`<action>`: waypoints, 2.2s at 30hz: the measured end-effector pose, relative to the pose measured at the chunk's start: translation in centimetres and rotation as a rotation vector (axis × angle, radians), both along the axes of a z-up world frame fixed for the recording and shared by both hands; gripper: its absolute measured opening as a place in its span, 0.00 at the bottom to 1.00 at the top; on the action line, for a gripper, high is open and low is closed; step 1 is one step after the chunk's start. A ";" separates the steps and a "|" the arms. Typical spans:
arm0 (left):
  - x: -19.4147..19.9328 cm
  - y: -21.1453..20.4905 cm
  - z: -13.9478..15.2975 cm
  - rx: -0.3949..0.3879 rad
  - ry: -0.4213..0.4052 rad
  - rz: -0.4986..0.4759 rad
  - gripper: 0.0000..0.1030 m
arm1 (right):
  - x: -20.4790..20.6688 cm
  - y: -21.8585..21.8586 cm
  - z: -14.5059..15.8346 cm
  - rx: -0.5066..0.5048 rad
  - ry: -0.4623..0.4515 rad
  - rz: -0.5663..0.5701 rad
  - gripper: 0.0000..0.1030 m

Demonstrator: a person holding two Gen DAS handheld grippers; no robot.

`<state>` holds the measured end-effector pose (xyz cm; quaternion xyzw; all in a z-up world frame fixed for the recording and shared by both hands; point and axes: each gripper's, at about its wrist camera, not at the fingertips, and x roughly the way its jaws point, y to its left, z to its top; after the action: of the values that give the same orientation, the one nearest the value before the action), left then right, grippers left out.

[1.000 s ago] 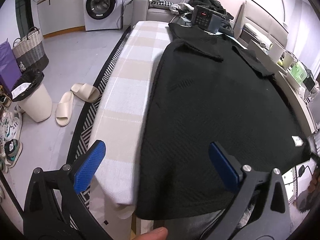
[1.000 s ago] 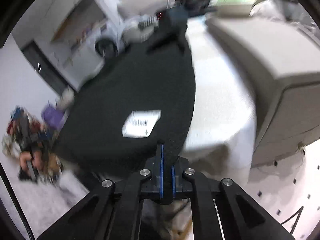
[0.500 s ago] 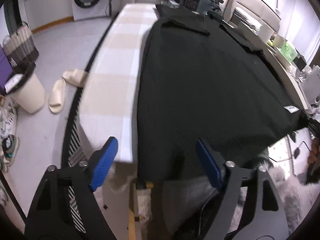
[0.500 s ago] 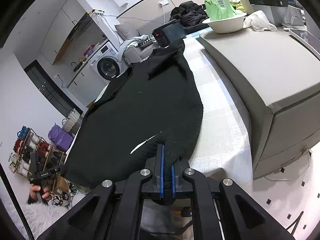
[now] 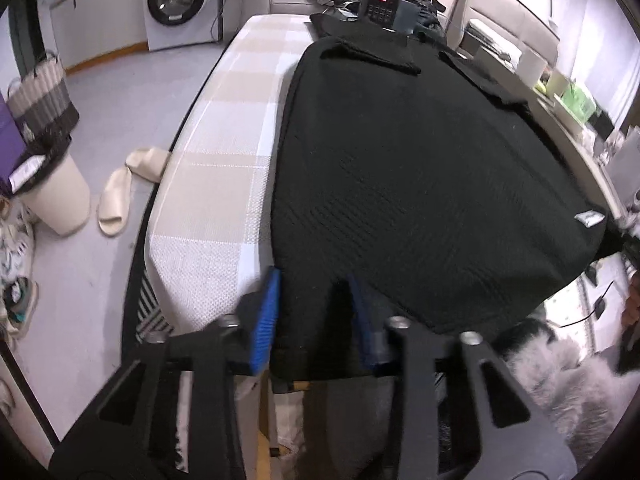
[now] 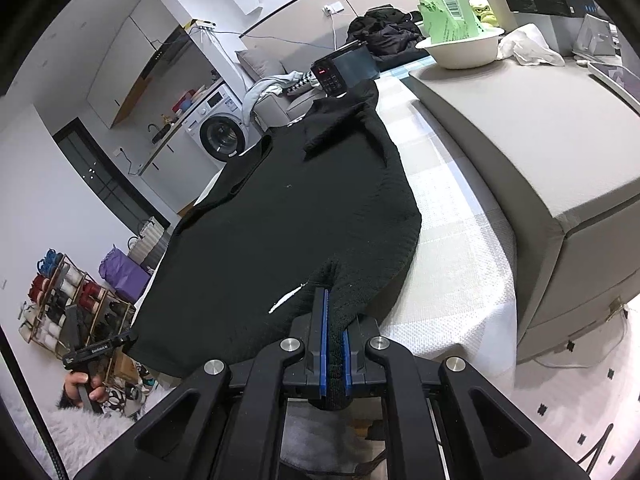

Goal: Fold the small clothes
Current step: 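Grasp the hem with the left gripper beside the right gripper, then lift the hem with both grippers and fold it over toward the collar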

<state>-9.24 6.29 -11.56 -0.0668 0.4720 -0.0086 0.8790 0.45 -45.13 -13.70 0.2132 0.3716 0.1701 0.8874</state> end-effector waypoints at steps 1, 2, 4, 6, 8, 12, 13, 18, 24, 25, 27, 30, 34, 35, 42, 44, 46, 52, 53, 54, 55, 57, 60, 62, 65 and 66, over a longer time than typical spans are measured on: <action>0.0 -0.1 0.0 0.001 0.001 -0.005 0.10 | 0.0 0.0 0.0 0.006 -0.007 0.002 0.05; 0.1 -0.1 0.1 -0.021 0.005 -0.012 0.07 | -0.1 -0.1 0.0 0.012 -0.018 0.000 0.05; 0.2 0.1 0.1 -0.046 0.016 -0.012 0.05 | -0.4 -0.5 0.2 0.033 -0.048 -0.018 0.05; 0.1 0.2 0.2 -0.060 0.018 -0.030 0.05 | -1.0 -1.4 0.5 0.082 -0.097 -0.034 0.05; -0.2 0.3 0.2 -0.099 0.031 -0.045 0.05 | -1.5 -2.2 0.8 0.079 -0.112 -0.057 0.05; -0.8 -0.1 0.4 -0.095 0.031 -0.087 0.05 | -1.7 -2.9 0.4 0.058 -0.076 -0.060 0.05; -0.8 0.1 0.3 -0.096 0.035 -0.088 0.05 | -1.6 -2.8 0.2 0.050 -0.064 -0.057 0.05; -1.0 1.0 0.3 -0.132 0.058 -0.098 0.13 | -0.7 -2.8 -1.5 0.049 0.064 -0.030 0.16; -1.7 1.7 0.2 -0.197 0.064 -0.110 0.72 | -0.8 -3.6 -2.9 0.127 0.091 -0.013 0.40; -1.8 1.7 0.2 -0.195 0.059 -0.111 0.74 | -0.8 -3.7 -2.9 0.144 0.089 -0.010 0.41; -1.8 1.5 0.2 -0.195 0.059 -0.106 0.75 | -0.8 -3.7 -3.0 0.145 0.086 -0.006 0.41; -1.8 1.6 0.3 -0.174 0.072 -0.102 0.69 | -1.0 -3.0 -2.8 0.114 0.081 0.025 0.37; -1.8 1.7 0.4 -0.231 0.080 -0.148 0.32 | -0.9 -2.4 -2.6 0.117 0.080 0.058 0.37; -1.9 1.6 0.5 -0.221 0.078 -0.157 0.32 | -0.8 -2.3 -2.6 0.116 0.082 0.063 0.37; -1.5 1.9 0.2 -0.268 0.070 -0.142 0.33 | -0.3 -2.3 -3.0 0.121 0.090 0.069 0.37; -1.0 1.6 0.4 -0.230 0.059 -0.106 0.33 | -0.1 -2.4 -3.1 0.137 0.088 0.061 0.37; -0.6 1.2 0.3 -0.192 0.051 -0.099 0.33 | -0.1 -2.2 -3.1 0.137 0.080 0.050 0.34; -0.2 0.0 0.4 -0.137 0.019 -0.104 0.05 | -0.6 -1.8 -2.2 0.091 0.001 0.045 0.07; -0.4 0.2 0.7 -0.162 0.003 -0.110 0.05 | -0.8 -1.8 -1.8 0.103 -0.023 0.054 0.07; -0.6 0.4 0.9 -0.184 -0.011 -0.115 0.04 | -0.9 -1.9 -1.5 0.110 -0.035 0.060 0.07; -0.8 0.8 1.4 -0.227 -0.040 -0.126 0.04 | -1.1 -2.0 -1.2 0.119 -0.051 0.067 0.07; -1.3 1.4 2.4 -0.298 -0.091 -0.147 0.04 | -1.4 -2.2 -0.5 0.155 -0.084 0.084 0.07; -1.9 1.8 3.8 -0.346 -0.159 -0.172 0.04 | -1.8 -2.6 0.0 0.202 -0.118 0.103 0.07; -2.3 2.0 4.5 -0.364 -0.193 -0.185 0.04 | -2.1 -2.8 0.4 0.241 -0.145 0.116 0.07; -2.9 2.8 5.6 -0.392 -0.238 -0.196 0.04 | -2.7 -3.8 0.6 0.337 -0.187 0.138 0.07; -3.2 3.1 6.0 -0.408 -0.260 -0.201 0.04 | -2.7 -4.0 0.8 0.355 -0.197 0.141 0.07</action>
<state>-12.49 9.43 -5.57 -0.1938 0.3480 -0.1993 0.8953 -2.28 -49.10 -12.86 0.3222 0.2613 0.3144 0.8539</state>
